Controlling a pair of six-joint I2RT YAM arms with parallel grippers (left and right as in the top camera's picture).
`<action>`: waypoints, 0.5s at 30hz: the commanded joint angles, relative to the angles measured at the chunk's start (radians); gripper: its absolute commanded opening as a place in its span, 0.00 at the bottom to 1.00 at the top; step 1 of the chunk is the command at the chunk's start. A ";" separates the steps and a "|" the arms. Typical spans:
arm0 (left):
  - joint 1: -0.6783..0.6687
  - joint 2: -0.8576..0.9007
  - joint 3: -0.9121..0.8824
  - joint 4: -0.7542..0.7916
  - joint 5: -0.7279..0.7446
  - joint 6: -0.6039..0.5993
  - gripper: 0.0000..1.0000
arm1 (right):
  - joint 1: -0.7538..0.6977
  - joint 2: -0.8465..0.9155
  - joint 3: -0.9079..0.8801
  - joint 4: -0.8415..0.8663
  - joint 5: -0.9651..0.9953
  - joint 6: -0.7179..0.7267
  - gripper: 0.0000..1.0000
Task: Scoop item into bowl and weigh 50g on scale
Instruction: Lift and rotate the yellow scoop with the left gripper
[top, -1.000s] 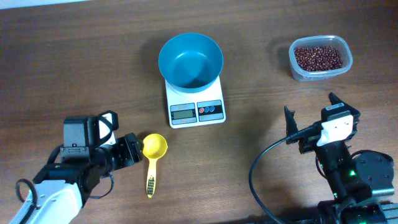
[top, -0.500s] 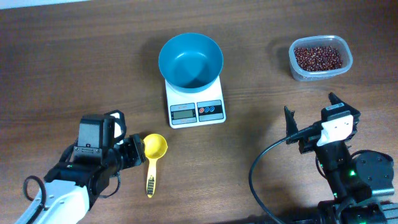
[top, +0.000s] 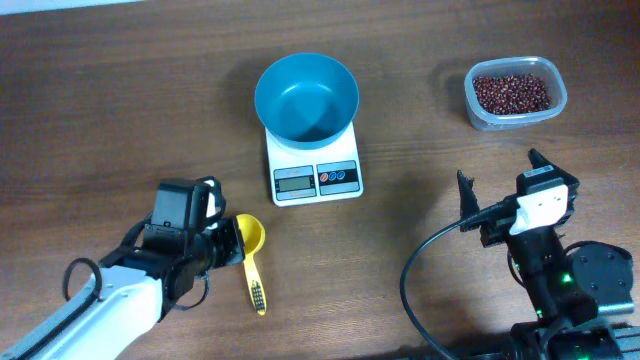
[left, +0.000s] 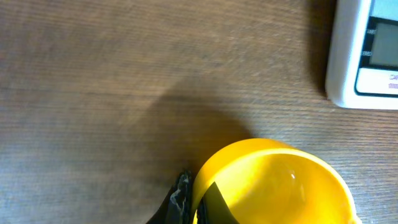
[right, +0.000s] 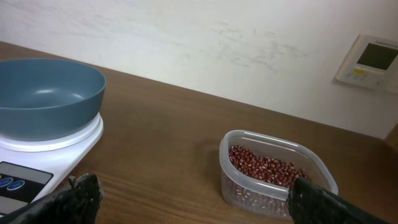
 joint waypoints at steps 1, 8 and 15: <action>0.056 -0.072 0.009 -0.056 0.000 -0.115 0.00 | -0.002 -0.005 -0.009 -0.001 0.008 0.003 0.99; 0.126 -0.229 0.008 -0.138 0.242 -0.145 0.00 | -0.002 -0.005 -0.009 -0.001 0.008 0.003 0.99; 0.126 -0.229 0.008 -0.143 0.367 -0.168 0.00 | -0.002 -0.005 -0.009 -0.001 0.008 0.003 0.99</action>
